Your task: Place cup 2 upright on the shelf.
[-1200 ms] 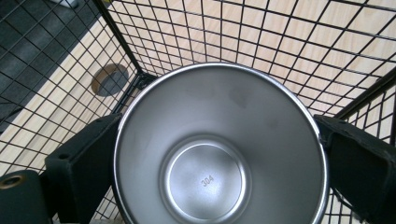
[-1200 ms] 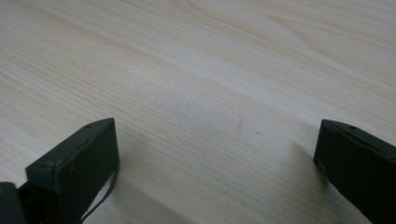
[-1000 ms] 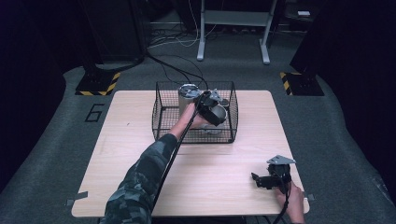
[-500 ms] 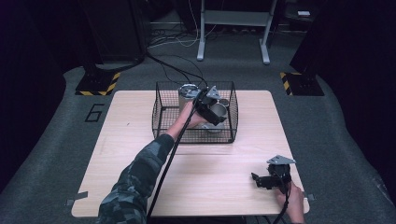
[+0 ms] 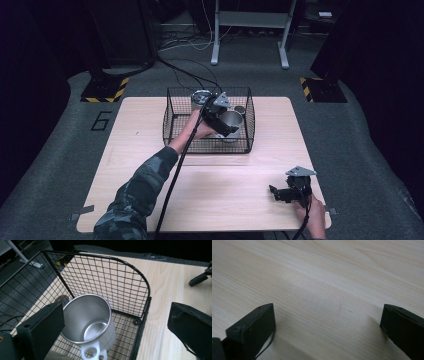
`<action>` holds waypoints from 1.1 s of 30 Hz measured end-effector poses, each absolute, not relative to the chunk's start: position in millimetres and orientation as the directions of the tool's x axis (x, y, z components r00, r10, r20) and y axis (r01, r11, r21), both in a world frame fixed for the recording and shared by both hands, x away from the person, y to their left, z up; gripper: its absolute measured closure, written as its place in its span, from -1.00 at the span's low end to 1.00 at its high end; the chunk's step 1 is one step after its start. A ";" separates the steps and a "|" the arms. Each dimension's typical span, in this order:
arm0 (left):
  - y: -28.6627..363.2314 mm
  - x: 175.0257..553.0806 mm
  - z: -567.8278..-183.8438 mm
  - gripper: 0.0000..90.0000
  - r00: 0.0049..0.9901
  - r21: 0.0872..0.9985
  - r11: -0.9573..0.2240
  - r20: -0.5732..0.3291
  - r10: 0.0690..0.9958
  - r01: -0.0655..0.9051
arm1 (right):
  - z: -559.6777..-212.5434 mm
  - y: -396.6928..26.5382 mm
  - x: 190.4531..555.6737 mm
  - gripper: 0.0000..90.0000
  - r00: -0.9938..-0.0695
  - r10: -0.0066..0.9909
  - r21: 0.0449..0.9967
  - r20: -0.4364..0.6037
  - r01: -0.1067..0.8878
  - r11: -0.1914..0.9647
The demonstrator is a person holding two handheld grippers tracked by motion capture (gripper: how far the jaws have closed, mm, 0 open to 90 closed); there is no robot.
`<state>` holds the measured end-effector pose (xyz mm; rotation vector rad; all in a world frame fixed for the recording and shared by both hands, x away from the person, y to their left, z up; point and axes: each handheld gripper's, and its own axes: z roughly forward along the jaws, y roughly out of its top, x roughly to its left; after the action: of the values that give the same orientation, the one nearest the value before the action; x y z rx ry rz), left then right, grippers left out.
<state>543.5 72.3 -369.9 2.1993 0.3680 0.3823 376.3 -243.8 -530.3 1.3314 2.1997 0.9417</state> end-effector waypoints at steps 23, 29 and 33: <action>124.4 480.5 -363.9 -0.97 0.916 0.792 -0.601 0.157 0.370 0.107 | -530.1 -244.1 376.3 -1.00 -0.470 0.883 0.716 0.001 0.617 0.327; 146.9 458.4 -374.6 -0.97 0.914 0.785 -0.607 0.152 0.376 0.119 | -530.0 -244.0 376.3 -1.00 -0.469 0.883 0.716 0.002 0.617 0.326; 157.9 447.6 -380.3 -0.98 0.914 0.786 -0.606 0.148 0.377 0.122 | -530.1 -244.1 376.3 -1.00 -0.471 0.882 0.715 0.000 0.617 0.329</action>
<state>447.6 157.9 -380.3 2.2131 0.3543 0.3794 376.3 -244.1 -530.1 1.3254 2.2101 0.9308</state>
